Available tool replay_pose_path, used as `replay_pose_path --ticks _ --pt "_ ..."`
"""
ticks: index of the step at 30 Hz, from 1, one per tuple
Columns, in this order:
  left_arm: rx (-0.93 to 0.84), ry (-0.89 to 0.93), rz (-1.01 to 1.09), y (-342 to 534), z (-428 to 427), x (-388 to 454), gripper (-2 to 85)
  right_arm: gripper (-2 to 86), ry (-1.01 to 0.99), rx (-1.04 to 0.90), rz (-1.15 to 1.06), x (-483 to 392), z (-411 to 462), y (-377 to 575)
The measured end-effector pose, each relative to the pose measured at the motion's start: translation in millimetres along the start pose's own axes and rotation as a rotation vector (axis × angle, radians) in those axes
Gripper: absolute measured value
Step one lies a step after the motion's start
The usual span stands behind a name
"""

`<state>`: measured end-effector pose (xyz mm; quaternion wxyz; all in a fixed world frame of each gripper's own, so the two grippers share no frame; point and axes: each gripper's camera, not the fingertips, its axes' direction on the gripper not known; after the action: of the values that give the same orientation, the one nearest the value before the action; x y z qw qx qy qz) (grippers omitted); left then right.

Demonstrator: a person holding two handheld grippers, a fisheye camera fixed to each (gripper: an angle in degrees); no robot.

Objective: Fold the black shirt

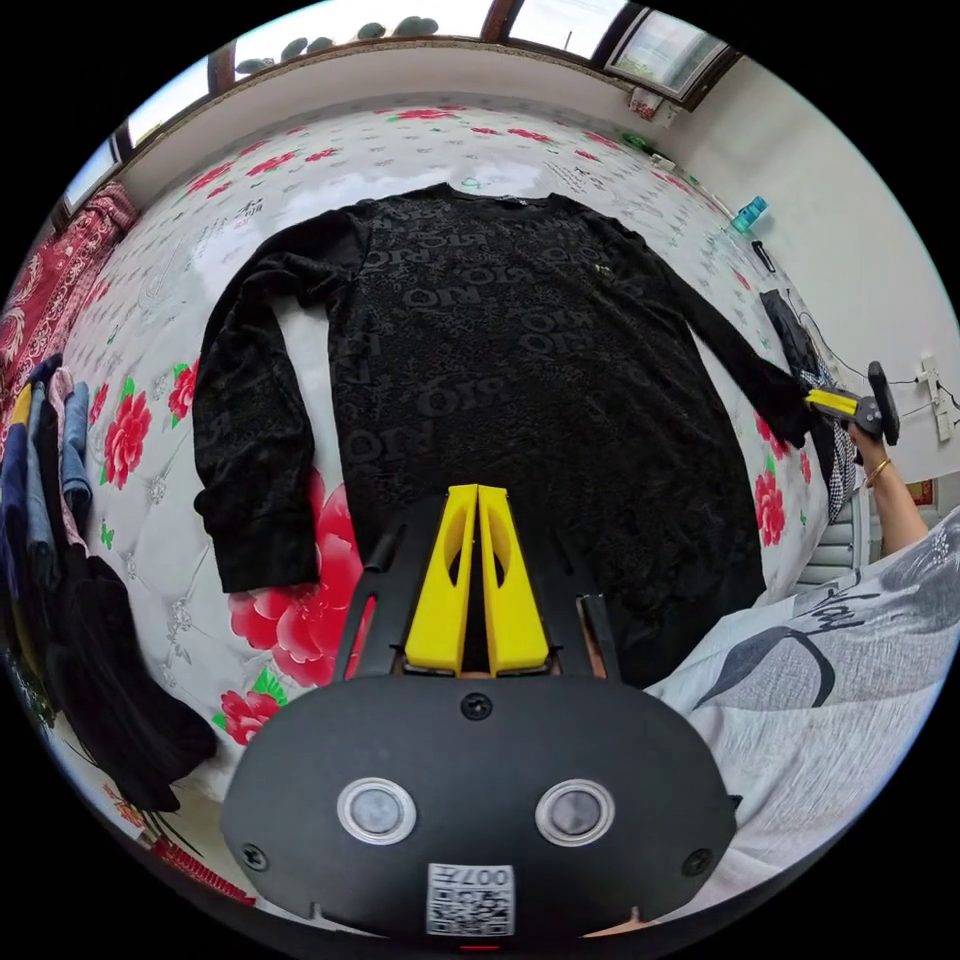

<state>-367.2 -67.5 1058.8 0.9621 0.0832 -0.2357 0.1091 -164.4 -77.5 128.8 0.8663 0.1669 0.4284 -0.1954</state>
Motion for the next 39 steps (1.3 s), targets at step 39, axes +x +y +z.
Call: replay_pose_path --ticks 39 --pt "-0.033 -0.009 -0.032 0 -7 14 -1.0 0.5 -0.186 -0.047 0.069 79 71 18"
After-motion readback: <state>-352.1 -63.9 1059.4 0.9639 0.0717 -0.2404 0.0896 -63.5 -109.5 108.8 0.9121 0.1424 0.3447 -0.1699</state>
